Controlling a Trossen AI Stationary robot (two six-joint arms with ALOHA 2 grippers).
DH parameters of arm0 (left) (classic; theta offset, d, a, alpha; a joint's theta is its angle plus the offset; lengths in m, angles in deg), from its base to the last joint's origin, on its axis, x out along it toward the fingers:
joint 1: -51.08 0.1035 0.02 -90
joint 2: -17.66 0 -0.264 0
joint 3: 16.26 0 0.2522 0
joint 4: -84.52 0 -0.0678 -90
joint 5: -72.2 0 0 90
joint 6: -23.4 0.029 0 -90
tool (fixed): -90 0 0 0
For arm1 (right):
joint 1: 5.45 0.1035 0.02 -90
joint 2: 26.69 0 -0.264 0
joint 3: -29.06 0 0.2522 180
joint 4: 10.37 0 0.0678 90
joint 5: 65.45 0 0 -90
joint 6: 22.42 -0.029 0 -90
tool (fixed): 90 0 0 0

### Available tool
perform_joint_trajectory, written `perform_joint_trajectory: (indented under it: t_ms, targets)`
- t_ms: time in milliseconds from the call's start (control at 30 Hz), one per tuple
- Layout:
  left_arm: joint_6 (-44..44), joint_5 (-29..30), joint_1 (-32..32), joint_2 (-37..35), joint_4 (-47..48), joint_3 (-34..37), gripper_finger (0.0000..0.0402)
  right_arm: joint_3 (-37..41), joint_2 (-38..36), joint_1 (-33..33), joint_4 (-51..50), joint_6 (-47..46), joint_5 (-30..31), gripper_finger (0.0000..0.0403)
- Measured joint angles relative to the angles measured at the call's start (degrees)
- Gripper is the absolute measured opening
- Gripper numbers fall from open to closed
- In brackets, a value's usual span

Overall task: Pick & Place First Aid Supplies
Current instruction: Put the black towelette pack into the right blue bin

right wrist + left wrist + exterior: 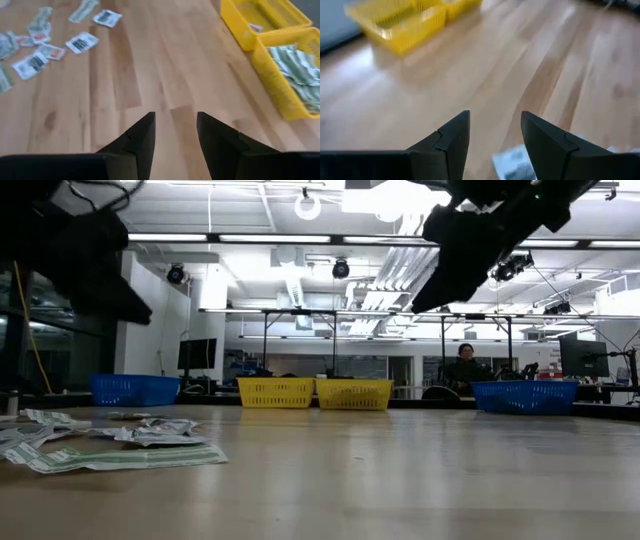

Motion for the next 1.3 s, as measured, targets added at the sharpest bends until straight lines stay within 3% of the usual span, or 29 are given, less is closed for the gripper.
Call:
perform_joint_trajectory:
  t_ms: [133, 267, 467, 633, 800, 967, 1300]
  targets:
    - [-11.03, -1.1, 0.93, 9.63, 1.56, -1.45, 0.0177, 1.55, -0.01, 2.33, 2.06, -1.38, 0.89, 0.0138]
    - [-19.13, -5.59, 5.87, 15.76, 1.8, -3.28, 0.0177, 1.57, -0.01, 4.35, 4.17, -2.18, 1.3, 0.0138]
    - [-19.73, -26.07, 19.65, 20.9, 2.2, -4.52, 0.0177, 1.57, -0.01, 7.96, 10.1, -2.11, 1.26, 0.0138]
    - [-19.04, -37.43, 28.82, 25.05, 1.37, -4.52, 0.0177, 1.57, -0.01, 11.68, 13.16, -0.38, 3.56, 0.0138]
    - [-17.82, -47.99, 33.7, 30.01, 0.74, -4.52, 0.0177, 1.57, -0.01, 15.47, 13.55, 0.87, 8.63, 0.0138]
    - [-16.88, -53.61, 34.97, 36.08, 0.66, -4.52, 0.0177, 1.57, 0.01, 18.78, 13.56, 1.15, 12.69, 0.0138]
    - [-14.15, -56.76, 34.9, 44.94, -2.36, -4.87, 0.0177, 1.57, 0.01, 22.3, 13.7, 1.96, 16.51, 0.0138]
